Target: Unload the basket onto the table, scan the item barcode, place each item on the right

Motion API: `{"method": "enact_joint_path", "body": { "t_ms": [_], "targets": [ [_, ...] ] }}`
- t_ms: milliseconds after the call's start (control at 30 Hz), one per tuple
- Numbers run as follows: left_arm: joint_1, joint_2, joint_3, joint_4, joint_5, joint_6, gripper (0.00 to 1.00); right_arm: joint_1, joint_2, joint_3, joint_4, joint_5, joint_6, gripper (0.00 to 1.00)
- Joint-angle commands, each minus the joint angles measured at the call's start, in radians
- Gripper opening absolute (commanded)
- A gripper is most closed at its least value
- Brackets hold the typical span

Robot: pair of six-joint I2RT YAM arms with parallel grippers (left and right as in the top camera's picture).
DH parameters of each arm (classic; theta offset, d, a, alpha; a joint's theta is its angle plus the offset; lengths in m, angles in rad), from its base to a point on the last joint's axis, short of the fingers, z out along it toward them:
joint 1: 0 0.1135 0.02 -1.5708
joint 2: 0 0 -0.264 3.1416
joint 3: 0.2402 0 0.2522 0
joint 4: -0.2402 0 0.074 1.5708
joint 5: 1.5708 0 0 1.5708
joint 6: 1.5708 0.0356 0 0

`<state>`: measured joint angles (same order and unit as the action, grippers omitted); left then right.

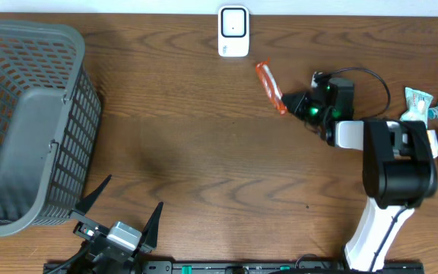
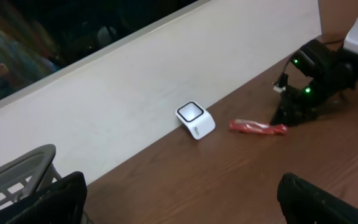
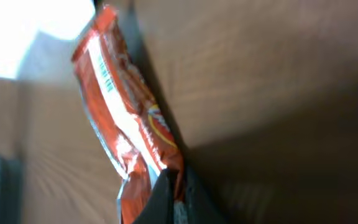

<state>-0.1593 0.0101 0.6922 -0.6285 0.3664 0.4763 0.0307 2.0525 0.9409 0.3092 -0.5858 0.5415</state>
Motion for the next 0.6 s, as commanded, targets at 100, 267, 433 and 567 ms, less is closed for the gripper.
{"method": "enact_joint_path", "body": {
  "t_ms": [100,267,433,567],
  "targets": [
    [-0.004,-0.007,-0.002,0.001,-0.001,0.01,0.98,0.203,-0.233,-0.055,-0.335,0.293,-0.514,0.01],
    [-0.004,-0.007,-0.002,0.001,-0.002,0.01,0.98,0.456,-0.274,-0.055,-0.409,0.659,-0.557,0.01],
    [-0.004,-0.007,-0.002,0.001,-0.002,0.01,0.98,0.643,-0.282,-0.055,-0.402,0.989,-0.557,0.01],
    [-0.004,-0.007,-0.002,0.001,-0.002,0.01,0.98,0.764,-0.312,-0.055,-0.357,1.224,-0.557,0.01]
  ]
}}
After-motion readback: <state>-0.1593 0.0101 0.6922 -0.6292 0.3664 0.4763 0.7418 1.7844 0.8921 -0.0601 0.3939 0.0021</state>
